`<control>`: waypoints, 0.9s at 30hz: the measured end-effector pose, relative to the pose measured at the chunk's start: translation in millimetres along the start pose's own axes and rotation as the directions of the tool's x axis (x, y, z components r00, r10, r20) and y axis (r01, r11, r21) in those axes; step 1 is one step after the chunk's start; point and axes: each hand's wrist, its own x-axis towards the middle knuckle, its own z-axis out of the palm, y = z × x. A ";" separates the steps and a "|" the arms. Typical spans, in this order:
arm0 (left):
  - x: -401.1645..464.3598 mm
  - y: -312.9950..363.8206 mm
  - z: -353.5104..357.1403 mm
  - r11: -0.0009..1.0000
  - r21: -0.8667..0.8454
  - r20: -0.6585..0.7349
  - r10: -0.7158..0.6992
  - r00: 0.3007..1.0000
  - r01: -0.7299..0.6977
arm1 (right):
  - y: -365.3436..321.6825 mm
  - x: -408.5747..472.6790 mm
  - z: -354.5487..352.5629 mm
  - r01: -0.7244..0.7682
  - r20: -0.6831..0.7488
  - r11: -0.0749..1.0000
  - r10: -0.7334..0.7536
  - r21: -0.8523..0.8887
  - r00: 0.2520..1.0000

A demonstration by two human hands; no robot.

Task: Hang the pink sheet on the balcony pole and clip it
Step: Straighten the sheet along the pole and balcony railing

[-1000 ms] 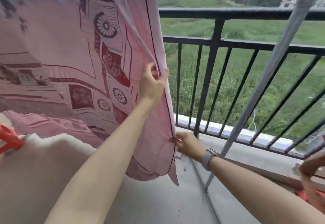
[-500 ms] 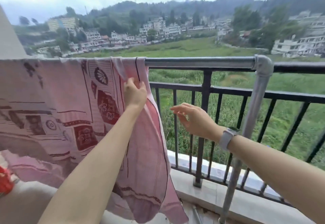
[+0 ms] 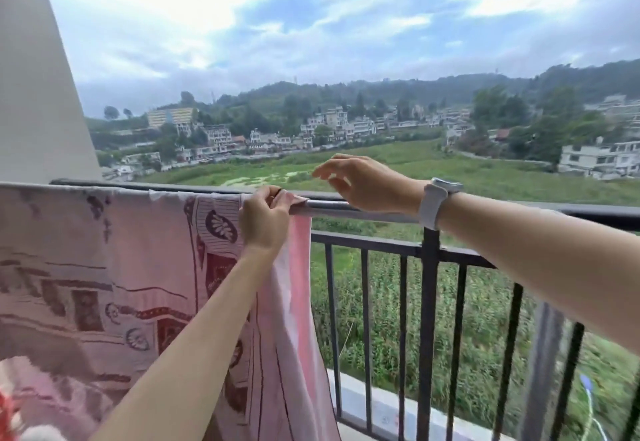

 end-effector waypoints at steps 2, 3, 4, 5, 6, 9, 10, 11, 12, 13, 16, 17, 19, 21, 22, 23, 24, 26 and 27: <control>6.5 14.5 -14.0 0.986 0.077 0.019 0.146 0.989 -0.147 | 0.2 16.6 -5.8 -0.001 0.122 0.998 -0.007 0.068 0.992; 8.5 23.7 -19.9 0.973 0.099 0.032 0.207 0.978 -0.209 | 0.6 22.7 -9.0 0.001 0.212 0.995 -0.023 0.101 0.977; 9.7 33.7 -24.8 0.957 0.112 0.047 0.263 0.964 -0.267 | 1.8 27.3 -11.9 0.003 0.312 0.993 -0.041 0.121 0.949; 9.7 44.3 -28.6 0.940 0.118 0.064 0.314 0.947 -0.320 | 3.8 30.6 -14.9 0.010 0.393 0.992 -0.059 0.127 0.917; 8.4 54.9 -30.5 0.923 0.122 0.083 0.356 0.931 -0.364 | 6.8 32.5 -18.2 0.023 0.445 0.990 -0.083 0.139 0.892; -3.6 81.3 -25.3 0.873 0.159 0.115 0.447 0.887 -0.461 | 22.9 31.5 -33.7 0.031 0.442 0.952 -0.170 0.305 0.881; -10.9 88.0 -19.3 0.866 0.169 0.102 0.460 0.882 -0.471 | 30.4 28.8 -39.6 0.036 0.414 0.936 -0.189 0.350 0.891; -18.5 93.4 -11.7 0.869 0.172 0.071 0.460 0.885 -0.465 | 38.6 24.8 -44.8 0.054 0.385 0.926 -0.207 0.372 0.899; -26.5 98.3 -3.7 0.880 0.169 0.027 0.445 0.895 -0.443 | 46.4 19.2 -49.5 0.071 0.367 0.919 -0.225 0.389 0.902; -35.3 103.1 4.9 0.896 0.167 -0.020 0.420 0.907 -0.411 | 54.3 12.1 -53.3 0.079 0.363 0.908 -0.242 0.411 0.900; -58.0 121.1 26.3 0.922 0.173 -0.110 0.369 0.923 -0.348 | 73.6 -7.6 -61.8 0.127 0.337 0.866 -0.319 0.484 0.886; -65.1 128.8 32.1 0.922 0.180 -0.121 0.366 0.923 -0.342 | 77.9 -15.0 -64.2 0.169 0.308 0.855 -0.351 0.490 0.884; -77.8 145.8 40.0 0.913 0.196 -0.144 0.388 0.910 -0.358 | 83.3 -26.3 -66.9 0.248 0.264 0.828 -0.420 0.503 0.868; -89.2 162.4 43.1 0.896 0.218 -0.187 0.427 0.885 -0.386 | 86.2 -35.5 -66.0 0.274 0.285 0.816 -0.460 0.508 0.841; -94.9 169.4 43.3 0.890 0.227 -0.214 0.442 0.871 -0.395 | 87.6 -40.0 -65.6 0.286 0.292 0.824 -0.463 0.489 0.836; -99.8 175.5 42.7 0.887 0.229 -0.240 0.451 0.860 -0.401 | 89.7 -43.7 -65.5 0.289 0.285 0.830 -0.457 0.477 0.843; -104.2 180.6 41.7 0.887 0.227 -0.263 0.454 0.851 -0.403 | 92.8 -46.7 -67.1 0.283 0.265 0.831 -0.445 0.479 0.856; -112.7 187.4 39.4 0.890 0.227 -0.298 0.450 0.842 -0.396 | 99.2 -51.7 -72.2 0.282 0.221 0.835 -0.422 0.473 0.879; -117.5 189.5 38.1 0.891 0.233 -0.309 0.448 0.839 -0.390 | 101.7 -54.7 -74.4 0.303 0.207 0.842 -0.427 0.447 0.880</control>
